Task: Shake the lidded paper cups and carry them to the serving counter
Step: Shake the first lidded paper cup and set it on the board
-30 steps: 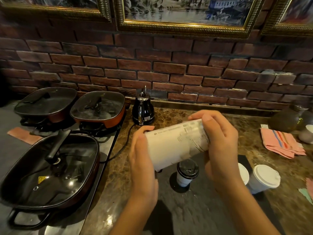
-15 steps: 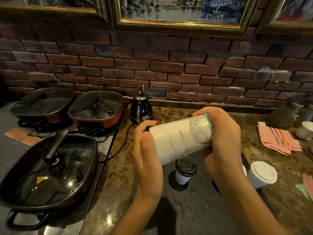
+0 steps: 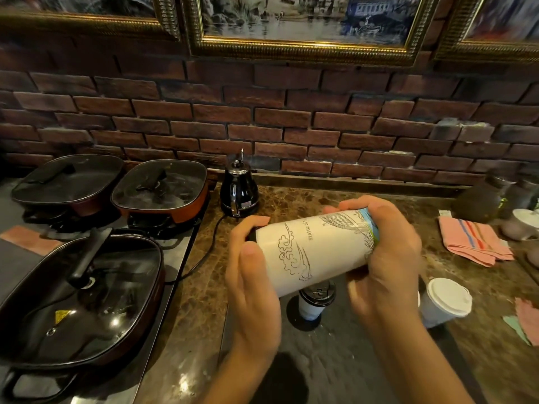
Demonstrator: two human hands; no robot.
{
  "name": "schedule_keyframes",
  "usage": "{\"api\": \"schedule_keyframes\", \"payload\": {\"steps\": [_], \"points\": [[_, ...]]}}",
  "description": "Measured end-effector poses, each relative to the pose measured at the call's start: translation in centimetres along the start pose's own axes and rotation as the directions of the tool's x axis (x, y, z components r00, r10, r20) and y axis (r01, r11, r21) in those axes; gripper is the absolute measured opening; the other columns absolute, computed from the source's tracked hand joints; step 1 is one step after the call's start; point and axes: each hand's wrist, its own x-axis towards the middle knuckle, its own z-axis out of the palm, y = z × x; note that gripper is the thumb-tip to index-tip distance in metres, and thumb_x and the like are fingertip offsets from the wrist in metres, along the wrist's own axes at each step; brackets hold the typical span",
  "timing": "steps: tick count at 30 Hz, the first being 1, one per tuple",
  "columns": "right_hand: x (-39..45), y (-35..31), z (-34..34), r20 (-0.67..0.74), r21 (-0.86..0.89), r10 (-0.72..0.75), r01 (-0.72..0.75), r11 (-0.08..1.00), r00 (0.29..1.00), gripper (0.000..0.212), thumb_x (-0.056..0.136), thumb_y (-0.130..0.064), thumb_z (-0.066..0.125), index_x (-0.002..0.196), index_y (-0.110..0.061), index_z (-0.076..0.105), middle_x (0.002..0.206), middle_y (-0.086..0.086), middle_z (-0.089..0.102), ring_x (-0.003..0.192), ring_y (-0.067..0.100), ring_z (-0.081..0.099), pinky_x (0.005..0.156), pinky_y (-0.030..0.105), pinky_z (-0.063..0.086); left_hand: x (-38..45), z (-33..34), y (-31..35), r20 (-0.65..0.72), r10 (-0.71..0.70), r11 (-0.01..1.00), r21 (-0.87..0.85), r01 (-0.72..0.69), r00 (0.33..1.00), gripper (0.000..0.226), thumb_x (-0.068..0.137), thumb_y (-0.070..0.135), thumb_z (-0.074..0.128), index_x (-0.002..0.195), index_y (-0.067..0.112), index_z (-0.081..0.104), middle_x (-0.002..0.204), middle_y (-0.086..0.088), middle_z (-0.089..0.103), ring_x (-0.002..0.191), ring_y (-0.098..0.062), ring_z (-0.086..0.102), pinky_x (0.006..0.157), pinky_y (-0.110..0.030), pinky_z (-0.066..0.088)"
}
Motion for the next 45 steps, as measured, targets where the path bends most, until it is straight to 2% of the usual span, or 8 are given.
{"api": "schedule_keyframes", "payload": {"steps": [3,9,17,26,33,37,41,45], "points": [[0.3,-0.7,-0.2,0.156,-0.215,-0.105,0.137,0.967,0.982,0.024,0.091,-0.019,0.054,0.077,-0.024,0.073,0.088,0.01,0.073,0.089,0.031,0.07,0.067,0.043,0.054,0.6,-0.4,0.4,0.016,-0.307,0.933,-0.189,0.304,0.952,0.03,0.097,0.043,0.04,0.11,0.029,0.063,0.099,0.006,0.073,0.089,-0.019,0.072,0.048,-0.027,0.052],[0.5,-2.7,0.1,0.515,-0.136,-0.335,0.461,0.877,0.789,0.015,0.085,-0.011,0.056,0.088,-0.005,0.069,0.088,0.021,0.067,0.089,0.038,0.065,0.078,0.048,0.054,1.5,-0.4,1.4,0.473,-0.695,0.364,-0.418,0.832,0.542,0.046,0.097,0.041,0.043,0.102,0.014,0.08,0.097,-0.016,0.076,0.078,-0.031,0.072,0.064,-0.035,0.055],[-1.5,-0.5,-0.2,0.062,-0.122,-0.344,0.349,0.929,0.937,0.02,0.091,-0.011,0.054,0.082,-0.017,0.071,0.085,0.01,0.072,0.086,0.034,0.069,0.072,0.049,0.057,-0.6,0.7,0.2,-0.07,-0.378,0.906,-0.236,0.352,0.923,0.029,0.102,0.039,0.037,0.102,0.037,0.066,0.099,0.012,0.074,0.094,-0.021,0.072,0.055,-0.034,0.048],[-0.2,-2.3,-1.0,0.569,-0.395,-0.362,0.632,0.667,0.738,0.026,0.089,-0.02,0.053,0.093,-0.002,0.071,0.096,0.01,0.07,0.096,0.024,0.066,0.08,0.036,0.052,0.7,-0.4,0.6,0.373,-0.706,0.491,-0.354,0.796,0.601,0.047,0.094,0.048,0.045,0.114,0.013,0.07,0.098,-0.019,0.075,0.072,-0.032,0.073,0.063,-0.037,0.052],[-0.3,-0.6,-0.1,0.065,-0.302,-0.205,0.215,0.929,0.977,0.021,0.094,-0.012,0.054,0.081,-0.013,0.07,0.078,0.017,0.064,0.077,0.03,0.065,0.062,0.046,0.048,-0.6,0.4,-0.8,-0.019,-0.18,0.976,-0.128,0.176,0.983,0.036,0.098,0.045,0.034,0.121,0.027,0.056,0.108,0.004,0.07,0.096,-0.018,0.072,0.055,-0.029,0.054],[-0.4,-1.3,-0.2,0.296,-0.438,-0.193,0.313,0.843,0.935,0.015,0.092,-0.021,0.055,0.09,-0.017,0.07,0.087,0.004,0.067,0.085,0.02,0.065,0.067,0.038,0.05,0.1,-0.3,0.1,0.025,-0.355,0.901,-0.258,0.349,0.935,0.03,0.101,0.041,0.039,0.114,0.026,0.061,0.099,0.003,0.074,0.085,-0.017,0.074,0.05,-0.029,0.052],[-0.5,-2.9,-0.5,0.596,-0.386,-0.341,0.632,0.672,0.727,0.022,0.087,-0.02,0.057,0.097,-0.005,0.07,0.099,0.006,0.069,0.099,0.02,0.066,0.08,0.031,0.053,1.0,-0.7,1.3,0.355,-0.664,0.581,-0.309,0.753,0.658,0.039,0.093,0.049,0.045,0.1,0.021,0.07,0.081,-0.01,0.076,0.063,-0.024,0.073,0.049,-0.03,0.051],[-1.3,-2.3,0.1,0.397,-0.387,-0.359,0.509,0.769,0.845,0.015,0.086,-0.017,0.058,0.086,-0.008,0.069,0.09,0.007,0.069,0.091,0.021,0.066,0.074,0.031,0.053,0.9,-0.6,1.0,0.209,-0.577,0.733,-0.295,0.613,0.79,0.04,0.079,0.052,0.055,0.099,0.023,0.071,0.093,-0.008,0.077,0.081,-0.029,0.077,0.055,-0.034,0.052]]}}
